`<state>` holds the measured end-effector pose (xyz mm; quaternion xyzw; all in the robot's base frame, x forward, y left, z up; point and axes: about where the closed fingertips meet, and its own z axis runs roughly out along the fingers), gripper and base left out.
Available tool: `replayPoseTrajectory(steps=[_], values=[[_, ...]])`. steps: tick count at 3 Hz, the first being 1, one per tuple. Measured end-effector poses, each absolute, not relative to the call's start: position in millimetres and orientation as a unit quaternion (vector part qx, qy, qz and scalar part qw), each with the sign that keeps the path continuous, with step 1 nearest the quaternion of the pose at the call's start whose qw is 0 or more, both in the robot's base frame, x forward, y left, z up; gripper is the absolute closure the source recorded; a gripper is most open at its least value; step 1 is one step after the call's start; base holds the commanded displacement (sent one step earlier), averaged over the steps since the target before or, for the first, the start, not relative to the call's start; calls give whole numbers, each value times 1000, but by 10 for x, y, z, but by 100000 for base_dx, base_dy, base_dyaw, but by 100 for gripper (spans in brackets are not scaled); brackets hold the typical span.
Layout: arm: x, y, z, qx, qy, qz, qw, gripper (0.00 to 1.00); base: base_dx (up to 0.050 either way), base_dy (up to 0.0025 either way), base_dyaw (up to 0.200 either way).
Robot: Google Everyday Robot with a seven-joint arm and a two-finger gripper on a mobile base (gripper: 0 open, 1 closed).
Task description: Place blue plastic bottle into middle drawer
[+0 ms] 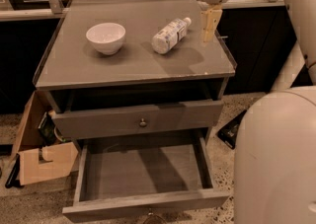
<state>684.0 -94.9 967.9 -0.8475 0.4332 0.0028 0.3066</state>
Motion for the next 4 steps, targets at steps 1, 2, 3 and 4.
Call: replayPoseTrajectory(steps=[1, 2, 3, 4], values=[[7047, -859, 9665, -830, 456, -22, 320, 0, 0, 0, 0], [7073, -859, 9621, -832, 455, -21, 317, 0, 0, 0, 0], [7163, -860, 9505, -836, 454, -19, 308, 0, 0, 0, 0], [7302, -747, 9419, -845, 438, -18, 307, 0, 0, 0, 0]])
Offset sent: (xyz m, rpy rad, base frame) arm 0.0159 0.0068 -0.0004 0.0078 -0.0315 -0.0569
